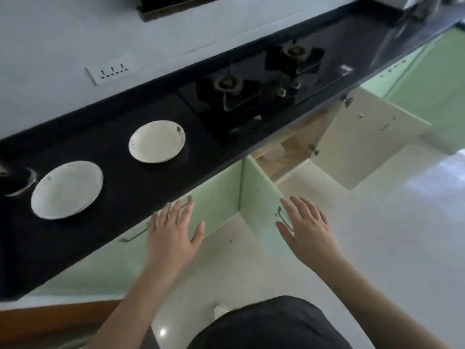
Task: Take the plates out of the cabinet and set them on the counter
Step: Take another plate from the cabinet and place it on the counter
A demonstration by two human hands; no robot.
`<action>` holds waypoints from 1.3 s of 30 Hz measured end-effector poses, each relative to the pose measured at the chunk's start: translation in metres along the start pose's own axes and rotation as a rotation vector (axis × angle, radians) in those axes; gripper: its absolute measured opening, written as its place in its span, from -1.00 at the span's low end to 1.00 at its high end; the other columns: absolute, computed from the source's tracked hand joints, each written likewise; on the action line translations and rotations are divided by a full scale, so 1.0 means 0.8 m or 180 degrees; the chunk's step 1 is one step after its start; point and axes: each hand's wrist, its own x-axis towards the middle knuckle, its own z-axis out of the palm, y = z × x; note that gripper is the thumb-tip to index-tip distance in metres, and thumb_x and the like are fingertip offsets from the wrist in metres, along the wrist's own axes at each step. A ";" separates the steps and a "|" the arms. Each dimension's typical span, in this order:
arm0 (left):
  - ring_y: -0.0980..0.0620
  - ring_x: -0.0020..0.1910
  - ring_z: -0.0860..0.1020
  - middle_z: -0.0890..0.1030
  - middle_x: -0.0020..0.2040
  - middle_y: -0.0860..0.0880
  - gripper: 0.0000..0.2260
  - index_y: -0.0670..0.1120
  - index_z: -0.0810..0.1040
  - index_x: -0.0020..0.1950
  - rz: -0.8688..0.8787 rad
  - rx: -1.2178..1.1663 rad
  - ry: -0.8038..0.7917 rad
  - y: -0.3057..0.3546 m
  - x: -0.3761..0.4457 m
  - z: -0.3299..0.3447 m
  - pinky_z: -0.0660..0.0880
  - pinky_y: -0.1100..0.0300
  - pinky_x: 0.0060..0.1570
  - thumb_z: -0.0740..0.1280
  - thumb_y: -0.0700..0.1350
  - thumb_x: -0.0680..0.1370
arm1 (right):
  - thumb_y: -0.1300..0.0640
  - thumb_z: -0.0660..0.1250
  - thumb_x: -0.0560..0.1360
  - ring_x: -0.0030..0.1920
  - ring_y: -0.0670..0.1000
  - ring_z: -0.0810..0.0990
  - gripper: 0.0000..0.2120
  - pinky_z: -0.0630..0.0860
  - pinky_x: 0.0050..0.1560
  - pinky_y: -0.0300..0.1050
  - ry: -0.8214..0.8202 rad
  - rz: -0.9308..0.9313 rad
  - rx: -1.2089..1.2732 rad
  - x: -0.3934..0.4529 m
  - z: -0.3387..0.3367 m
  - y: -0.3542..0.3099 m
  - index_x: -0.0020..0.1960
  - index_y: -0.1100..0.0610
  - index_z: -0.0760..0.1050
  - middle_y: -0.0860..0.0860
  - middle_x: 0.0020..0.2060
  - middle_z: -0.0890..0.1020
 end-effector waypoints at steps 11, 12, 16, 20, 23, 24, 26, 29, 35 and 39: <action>-0.05 0.56 0.06 0.14 0.59 -0.02 -0.36 0.11 0.01 0.59 0.1086 0.0037 -0.0448 0.237 0.046 0.022 0.05 -0.06 0.47 -0.20 0.31 0.54 | -0.23 0.00 0.58 0.52 0.13 0.17 -0.41 0.08 0.49 0.08 0.0281 0.0693 0.0286 -0.068 -0.031 0.133 0.53 0.00 0.13 0.07 0.50 0.28; -0.05 0.56 0.06 0.14 0.59 -0.02 -0.35 0.11 0.02 0.59 0.1173 -0.0037 -0.0462 0.259 0.047 0.023 0.04 -0.05 0.47 -0.20 0.32 0.53 | -0.23 -0.01 0.58 0.52 0.13 0.15 -0.41 0.06 0.50 0.07 0.0300 0.0756 0.0308 -0.071 -0.034 0.148 0.53 -0.01 0.12 0.06 0.51 0.27; -0.06 0.55 0.10 0.20 0.58 -0.04 -0.34 0.09 0.10 0.58 0.1463 -0.0090 -0.0391 0.324 0.051 0.029 0.01 -0.03 0.48 -0.19 0.32 0.52 | -0.23 0.00 0.58 0.54 0.10 0.10 -0.42 0.03 0.50 0.04 0.0344 0.1005 0.0381 -0.079 -0.038 0.200 0.54 -0.02 0.09 0.04 0.53 0.23; -0.07 0.55 0.10 0.19 0.58 -0.04 -0.36 0.10 0.09 0.58 0.1715 0.0179 -0.0437 0.352 0.061 0.043 0.00 -0.10 0.50 -0.20 0.31 0.54 | -0.23 -0.01 0.59 0.54 0.08 0.08 -0.41 0.01 0.51 0.03 0.0336 0.1267 0.0414 -0.084 -0.040 0.234 0.55 -0.04 0.06 0.02 0.54 0.20; -0.07 0.56 0.09 0.19 0.58 -0.06 -0.34 0.09 0.09 0.58 0.1927 0.0411 -0.0423 0.367 0.084 0.053 -0.09 -0.11 0.49 -0.23 0.30 0.53 | -0.22 -0.01 0.59 0.55 0.06 0.05 -0.42 -0.01 0.51 0.02 0.0307 0.1426 0.0380 -0.085 -0.043 0.256 0.56 -0.05 0.04 0.01 0.54 0.18; -0.08 0.55 0.10 0.20 0.58 -0.06 -0.34 0.09 0.10 0.58 0.1987 0.0445 -0.0443 0.373 0.095 0.056 -0.07 -0.10 0.49 -0.23 0.30 0.53 | -0.22 0.00 0.60 0.55 0.05 0.05 -0.42 -0.02 0.51 0.01 0.0299 0.1488 0.0365 -0.085 -0.045 0.263 0.56 -0.05 0.04 0.01 0.55 0.17; -0.09 0.55 0.12 0.22 0.57 -0.07 -0.34 0.08 0.13 0.57 0.2080 0.0398 -0.0443 0.390 0.117 0.061 -0.02 -0.10 0.49 -0.22 0.30 0.54 | -0.21 0.02 0.60 0.55 0.04 0.03 -0.43 -0.03 0.51 -0.01 0.0324 0.1667 0.0359 -0.088 -0.048 0.281 0.56 -0.06 0.03 -0.01 0.55 0.16; -0.09 0.55 0.11 0.22 0.57 -0.06 -0.35 0.08 0.14 0.57 0.2267 0.0266 -0.0422 0.422 0.149 0.068 -0.01 -0.09 0.49 -0.20 0.32 0.55 | -0.22 -0.02 0.60 0.55 0.00 0.00 -0.43 -0.06 0.51 -0.04 0.0340 0.1999 0.0297 -0.095 -0.050 0.310 0.56 -0.09 -0.01 -0.04 0.56 0.12; -0.08 0.57 0.01 0.14 0.59 -0.06 -0.32 0.10 0.07 0.58 0.2647 0.0245 -0.0496 0.494 0.183 0.086 -0.16 -0.04 0.48 -0.25 0.33 0.52 | -0.22 -0.02 0.60 0.55 0.02 0.04 -0.43 -0.02 0.50 -0.03 0.0405 0.2403 0.0232 -0.105 -0.057 0.357 0.56 -0.07 0.02 -0.03 0.55 0.15; -0.07 0.57 -0.01 0.11 0.60 -0.04 -0.30 0.11 0.05 0.58 0.2721 0.0279 -0.0532 0.537 0.199 0.100 -0.19 -0.03 0.48 -0.27 0.35 0.50 | -0.22 -0.01 0.60 0.55 0.02 0.04 -0.43 -0.01 0.49 -0.03 0.0419 0.2502 0.0272 -0.101 -0.056 0.395 0.56 -0.08 0.03 -0.03 0.55 0.16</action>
